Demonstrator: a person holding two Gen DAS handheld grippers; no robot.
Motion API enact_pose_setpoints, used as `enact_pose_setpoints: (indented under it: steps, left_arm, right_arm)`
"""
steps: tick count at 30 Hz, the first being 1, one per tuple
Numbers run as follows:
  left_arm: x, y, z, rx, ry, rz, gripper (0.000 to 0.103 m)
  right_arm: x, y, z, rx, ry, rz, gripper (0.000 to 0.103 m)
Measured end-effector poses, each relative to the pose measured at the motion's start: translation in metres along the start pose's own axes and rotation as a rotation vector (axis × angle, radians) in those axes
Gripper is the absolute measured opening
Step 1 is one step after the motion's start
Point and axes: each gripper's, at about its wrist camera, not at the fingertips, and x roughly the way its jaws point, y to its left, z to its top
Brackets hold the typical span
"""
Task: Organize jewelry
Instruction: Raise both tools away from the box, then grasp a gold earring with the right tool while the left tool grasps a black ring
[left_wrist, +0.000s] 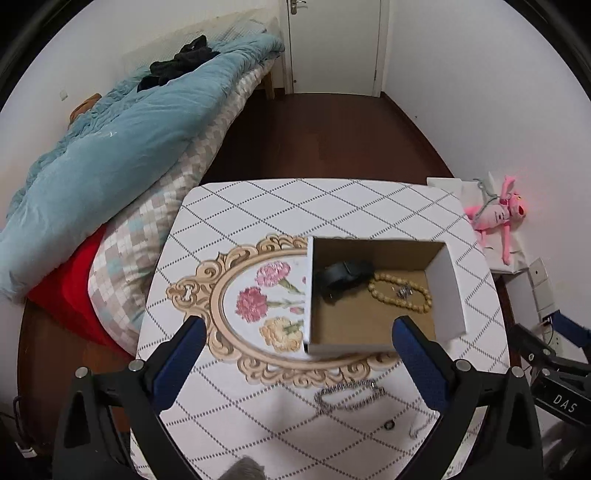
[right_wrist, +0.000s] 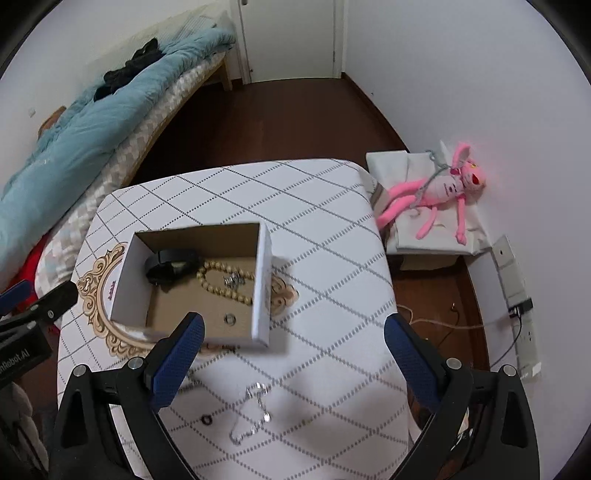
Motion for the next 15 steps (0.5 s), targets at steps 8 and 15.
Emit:
enact_pose_setpoints:
  steps: [8, 15]
  left_arm:
    - [0.023, -0.014, -0.065, 0.013, 0.084, 0.014, 0.103]
    - [0.057, -0.019, -0.108, 0.012, 0.178, 0.025, 0.102]
  right_arm:
    - [0.025, -0.036, -0.076, 0.125, 0.084, 0.039, 0.096]
    - [0.072, -0.039, -0.121, 0.162, 0.131, 0.097, 0.059]
